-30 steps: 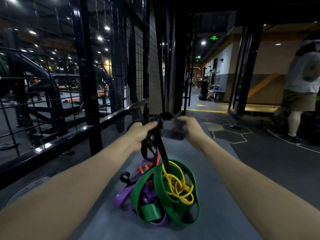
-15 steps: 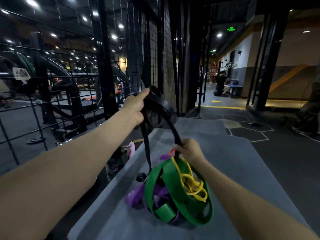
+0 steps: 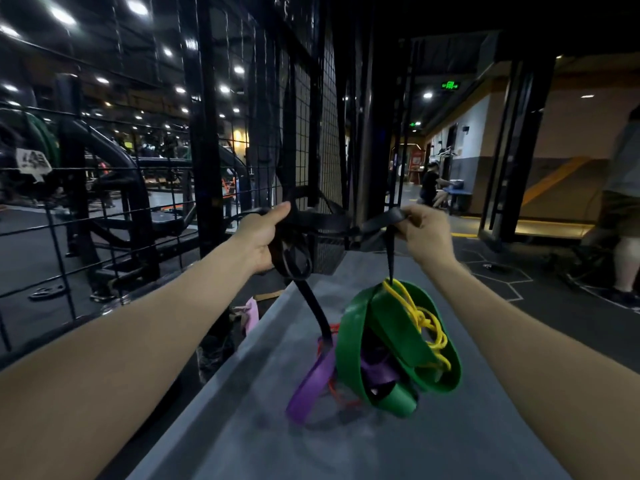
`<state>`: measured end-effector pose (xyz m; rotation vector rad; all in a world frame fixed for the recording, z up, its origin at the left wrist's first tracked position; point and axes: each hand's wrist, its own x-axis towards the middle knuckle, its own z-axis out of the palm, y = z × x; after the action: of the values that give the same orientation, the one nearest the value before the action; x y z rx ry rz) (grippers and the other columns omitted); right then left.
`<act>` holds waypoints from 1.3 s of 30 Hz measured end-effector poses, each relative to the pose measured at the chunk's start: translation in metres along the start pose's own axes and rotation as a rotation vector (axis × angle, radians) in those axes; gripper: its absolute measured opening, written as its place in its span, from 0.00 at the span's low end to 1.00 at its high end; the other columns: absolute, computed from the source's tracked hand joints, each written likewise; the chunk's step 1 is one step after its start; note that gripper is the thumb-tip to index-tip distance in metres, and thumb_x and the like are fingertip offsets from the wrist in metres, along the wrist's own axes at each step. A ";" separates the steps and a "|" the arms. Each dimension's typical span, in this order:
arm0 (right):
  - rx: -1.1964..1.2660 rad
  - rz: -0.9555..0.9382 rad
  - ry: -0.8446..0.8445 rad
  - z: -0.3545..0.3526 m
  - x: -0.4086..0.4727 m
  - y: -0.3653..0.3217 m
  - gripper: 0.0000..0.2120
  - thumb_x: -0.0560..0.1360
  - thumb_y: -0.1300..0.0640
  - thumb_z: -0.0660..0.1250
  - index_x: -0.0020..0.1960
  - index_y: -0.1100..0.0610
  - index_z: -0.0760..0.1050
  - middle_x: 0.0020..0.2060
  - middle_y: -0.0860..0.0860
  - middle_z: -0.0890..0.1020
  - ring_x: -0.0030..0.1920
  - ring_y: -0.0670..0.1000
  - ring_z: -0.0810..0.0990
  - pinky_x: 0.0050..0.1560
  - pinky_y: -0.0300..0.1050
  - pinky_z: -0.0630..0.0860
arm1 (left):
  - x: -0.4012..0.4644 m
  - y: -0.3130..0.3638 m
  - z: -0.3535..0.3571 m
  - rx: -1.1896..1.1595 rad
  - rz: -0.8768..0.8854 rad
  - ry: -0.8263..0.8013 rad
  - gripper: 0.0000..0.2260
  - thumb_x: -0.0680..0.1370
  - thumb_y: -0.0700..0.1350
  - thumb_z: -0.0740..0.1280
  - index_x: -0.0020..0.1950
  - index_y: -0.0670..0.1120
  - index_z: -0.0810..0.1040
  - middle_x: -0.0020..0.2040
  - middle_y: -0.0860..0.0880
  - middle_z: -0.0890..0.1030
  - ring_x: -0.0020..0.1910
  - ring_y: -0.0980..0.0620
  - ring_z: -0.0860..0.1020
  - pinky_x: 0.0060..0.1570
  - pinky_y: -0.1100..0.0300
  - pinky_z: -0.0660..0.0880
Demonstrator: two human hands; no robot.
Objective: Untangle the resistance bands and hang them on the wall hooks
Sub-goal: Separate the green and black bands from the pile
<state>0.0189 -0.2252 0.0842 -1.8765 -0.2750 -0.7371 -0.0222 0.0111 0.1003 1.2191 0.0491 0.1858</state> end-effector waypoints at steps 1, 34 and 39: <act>-0.039 0.007 -0.031 0.002 -0.009 0.007 0.09 0.73 0.67 0.65 0.44 0.55 0.80 0.38 0.55 0.81 0.42 0.55 0.80 0.47 0.52 0.78 | 0.001 -0.005 -0.002 0.018 -0.007 0.002 0.06 0.77 0.44 0.66 0.43 0.44 0.77 0.40 0.43 0.81 0.40 0.45 0.81 0.40 0.50 0.78; -1.013 -0.372 -0.767 0.074 -0.169 0.114 0.16 0.74 0.50 0.65 0.61 0.50 0.76 0.55 0.49 0.75 0.59 0.54 0.67 0.55 0.47 0.63 | -0.041 -0.194 -0.156 2.053 -0.251 0.219 0.37 0.72 0.69 0.60 0.68 0.41 0.66 0.65 0.44 0.69 0.64 0.44 0.71 0.56 0.54 0.70; -0.965 -0.357 -0.721 0.075 -0.170 0.120 0.20 0.73 0.50 0.66 0.64 0.51 0.74 0.60 0.52 0.71 0.62 0.55 0.66 0.59 0.49 0.63 | -0.016 -0.205 -0.110 2.084 -0.083 0.163 0.32 0.73 0.61 0.66 0.66 0.40 0.66 0.62 0.42 0.71 0.59 0.44 0.73 0.54 0.55 0.69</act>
<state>-0.0267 -0.1840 -0.1290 -3.0426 -0.8340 -0.3957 -0.0292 0.0423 -0.1306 3.2614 0.5348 0.1142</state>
